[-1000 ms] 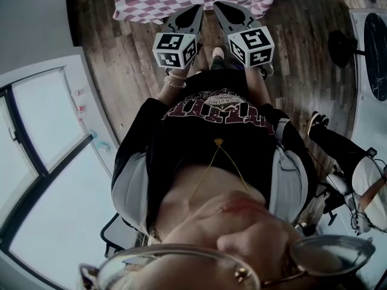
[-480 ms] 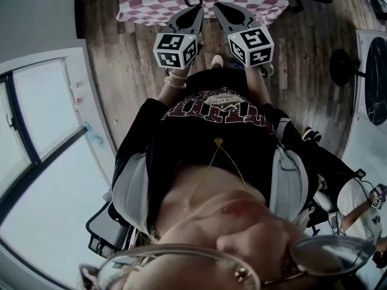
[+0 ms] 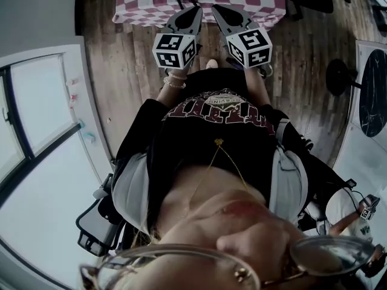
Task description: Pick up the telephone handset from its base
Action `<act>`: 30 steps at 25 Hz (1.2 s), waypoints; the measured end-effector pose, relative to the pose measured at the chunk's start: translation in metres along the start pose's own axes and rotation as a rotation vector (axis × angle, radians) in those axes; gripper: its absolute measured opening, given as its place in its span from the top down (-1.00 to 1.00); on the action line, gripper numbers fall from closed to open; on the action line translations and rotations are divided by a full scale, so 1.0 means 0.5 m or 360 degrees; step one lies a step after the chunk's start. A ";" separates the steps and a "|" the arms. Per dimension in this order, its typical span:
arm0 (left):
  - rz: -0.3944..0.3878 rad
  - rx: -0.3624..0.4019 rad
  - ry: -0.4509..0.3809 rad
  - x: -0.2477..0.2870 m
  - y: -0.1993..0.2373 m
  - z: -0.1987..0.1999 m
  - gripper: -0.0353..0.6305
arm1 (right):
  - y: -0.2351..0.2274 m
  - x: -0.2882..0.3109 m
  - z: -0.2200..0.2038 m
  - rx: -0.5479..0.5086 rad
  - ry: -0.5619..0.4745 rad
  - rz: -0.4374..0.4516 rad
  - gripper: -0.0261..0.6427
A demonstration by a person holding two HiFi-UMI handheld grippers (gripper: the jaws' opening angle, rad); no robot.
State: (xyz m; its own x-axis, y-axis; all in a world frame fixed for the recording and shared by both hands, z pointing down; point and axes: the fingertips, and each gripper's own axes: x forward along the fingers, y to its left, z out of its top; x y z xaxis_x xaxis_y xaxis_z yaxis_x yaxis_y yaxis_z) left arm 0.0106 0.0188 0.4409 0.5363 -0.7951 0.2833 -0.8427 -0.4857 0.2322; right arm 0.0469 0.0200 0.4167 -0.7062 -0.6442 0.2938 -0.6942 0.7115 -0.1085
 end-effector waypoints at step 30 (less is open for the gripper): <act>-0.0148 0.0051 0.0088 0.127 0.089 0.038 0.86 | -0.104 0.113 0.019 0.0102 0.0002 -0.0127 0.87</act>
State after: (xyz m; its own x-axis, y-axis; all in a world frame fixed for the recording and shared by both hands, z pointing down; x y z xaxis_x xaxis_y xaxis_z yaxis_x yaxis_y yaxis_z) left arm 0.0064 -0.0600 0.4516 0.6131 -0.7254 0.3128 -0.7899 -0.5683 0.2304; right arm 0.0417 -0.0558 0.4299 -0.6483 -0.6975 0.3053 -0.7556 0.6388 -0.1450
